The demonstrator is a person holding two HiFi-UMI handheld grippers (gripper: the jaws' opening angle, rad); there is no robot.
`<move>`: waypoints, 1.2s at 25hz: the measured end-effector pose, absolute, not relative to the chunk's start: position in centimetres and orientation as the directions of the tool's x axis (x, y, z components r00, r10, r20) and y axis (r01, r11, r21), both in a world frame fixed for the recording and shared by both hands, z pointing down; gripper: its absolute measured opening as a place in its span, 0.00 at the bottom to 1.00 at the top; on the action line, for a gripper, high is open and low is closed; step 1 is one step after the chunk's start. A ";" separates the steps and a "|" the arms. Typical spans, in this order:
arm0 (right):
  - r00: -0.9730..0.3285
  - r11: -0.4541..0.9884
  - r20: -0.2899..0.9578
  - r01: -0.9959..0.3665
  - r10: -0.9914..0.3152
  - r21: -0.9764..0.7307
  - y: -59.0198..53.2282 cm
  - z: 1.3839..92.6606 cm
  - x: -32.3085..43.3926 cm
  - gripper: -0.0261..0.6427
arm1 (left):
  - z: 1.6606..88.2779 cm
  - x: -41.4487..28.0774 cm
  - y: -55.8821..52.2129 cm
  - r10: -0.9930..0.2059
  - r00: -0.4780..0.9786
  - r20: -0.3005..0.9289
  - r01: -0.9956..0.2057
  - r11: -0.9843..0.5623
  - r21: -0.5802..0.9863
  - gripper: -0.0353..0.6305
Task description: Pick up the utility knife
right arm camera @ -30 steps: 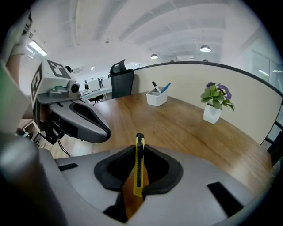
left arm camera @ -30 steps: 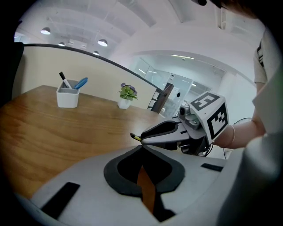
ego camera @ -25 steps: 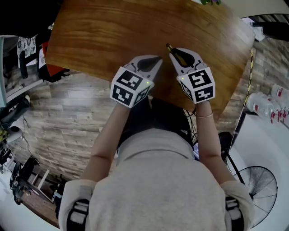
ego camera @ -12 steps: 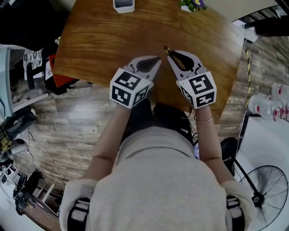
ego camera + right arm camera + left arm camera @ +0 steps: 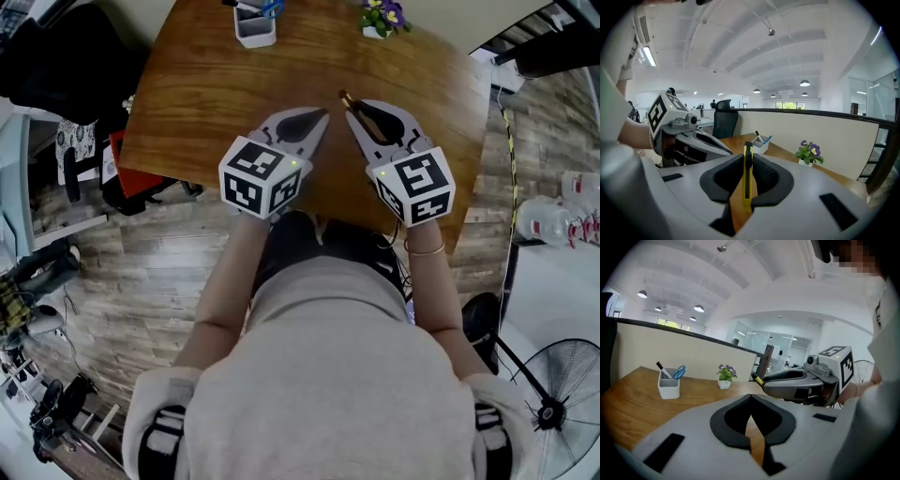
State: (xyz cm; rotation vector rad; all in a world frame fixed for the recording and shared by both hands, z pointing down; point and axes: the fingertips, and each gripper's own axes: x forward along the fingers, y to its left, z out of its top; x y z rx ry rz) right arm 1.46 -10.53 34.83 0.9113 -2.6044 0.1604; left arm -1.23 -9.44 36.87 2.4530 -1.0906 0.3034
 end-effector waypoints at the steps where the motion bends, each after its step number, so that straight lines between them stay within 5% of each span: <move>1: -0.719 0.780 0.376 -0.625 -0.585 0.020 -10.5 34.4 1.5 0.15 | 36.5 -1.2 -9.5 -0.653 0.667 0.359 -0.745 -0.598 0.297 0.07; 30: -0.697 0.699 0.101 -0.715 -0.710 -0.015 -7.9 27.1 3.9 0.15 | 29.1 -0.6 -9.3 -0.723 0.670 0.167 -0.740 -0.636 0.218 0.07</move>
